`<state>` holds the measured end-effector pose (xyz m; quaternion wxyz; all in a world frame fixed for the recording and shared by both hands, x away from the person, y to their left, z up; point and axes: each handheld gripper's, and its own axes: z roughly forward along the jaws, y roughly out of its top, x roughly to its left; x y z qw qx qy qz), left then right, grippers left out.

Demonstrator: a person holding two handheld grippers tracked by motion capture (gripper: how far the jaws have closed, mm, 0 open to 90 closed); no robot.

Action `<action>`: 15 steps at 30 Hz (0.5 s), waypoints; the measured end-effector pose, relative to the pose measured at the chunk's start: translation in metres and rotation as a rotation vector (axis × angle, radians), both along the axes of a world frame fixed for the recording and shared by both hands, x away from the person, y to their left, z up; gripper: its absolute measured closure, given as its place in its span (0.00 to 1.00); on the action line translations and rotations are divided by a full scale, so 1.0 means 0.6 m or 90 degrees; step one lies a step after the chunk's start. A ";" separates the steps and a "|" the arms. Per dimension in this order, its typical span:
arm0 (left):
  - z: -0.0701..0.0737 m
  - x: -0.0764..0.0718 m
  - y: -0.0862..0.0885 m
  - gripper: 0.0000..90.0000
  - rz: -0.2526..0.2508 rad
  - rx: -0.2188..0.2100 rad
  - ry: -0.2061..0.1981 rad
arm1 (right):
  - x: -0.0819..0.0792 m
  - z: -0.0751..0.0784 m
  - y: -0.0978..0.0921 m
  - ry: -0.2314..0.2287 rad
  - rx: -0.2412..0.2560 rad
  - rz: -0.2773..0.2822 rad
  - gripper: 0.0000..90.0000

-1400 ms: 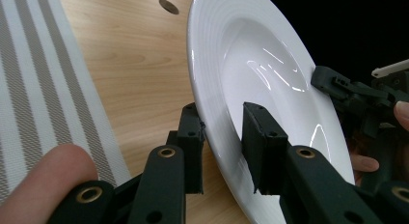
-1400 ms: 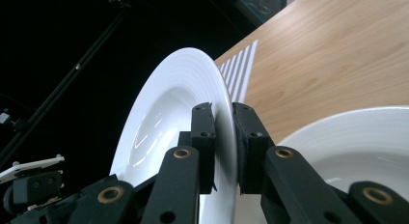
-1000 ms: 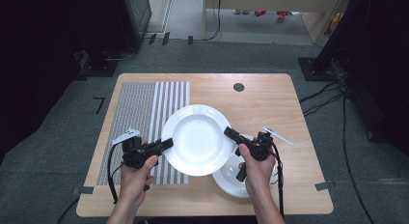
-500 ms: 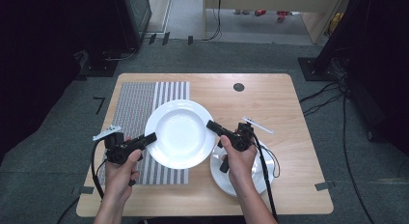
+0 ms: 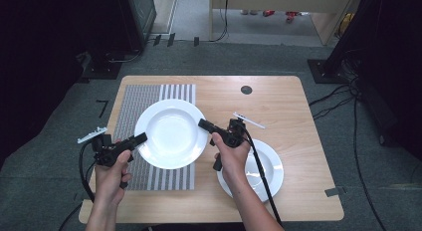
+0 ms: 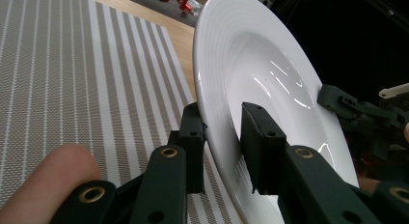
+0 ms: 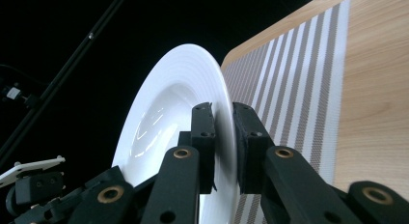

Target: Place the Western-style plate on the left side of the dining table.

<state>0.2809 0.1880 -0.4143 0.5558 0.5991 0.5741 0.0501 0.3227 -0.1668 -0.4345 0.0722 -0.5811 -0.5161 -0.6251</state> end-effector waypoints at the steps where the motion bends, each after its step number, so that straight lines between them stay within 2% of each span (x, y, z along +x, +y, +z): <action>1: -0.001 0.001 0.004 0.80 0.004 -0.001 0.001 | 0.003 0.000 0.005 -0.001 -0.001 0.002 0.91; 9: -0.004 0.007 0.031 0.80 0.031 -0.005 0.001 | 0.025 -0.002 0.036 0.003 0.003 0.016 0.91; 10: -0.008 0.011 0.039 0.81 0.036 -0.013 0.003 | 0.032 -0.003 0.043 0.006 0.006 0.022 0.91; 15: -0.019 0.021 0.054 0.80 0.052 -0.014 0.016 | 0.051 -0.006 0.061 0.009 0.002 0.035 0.92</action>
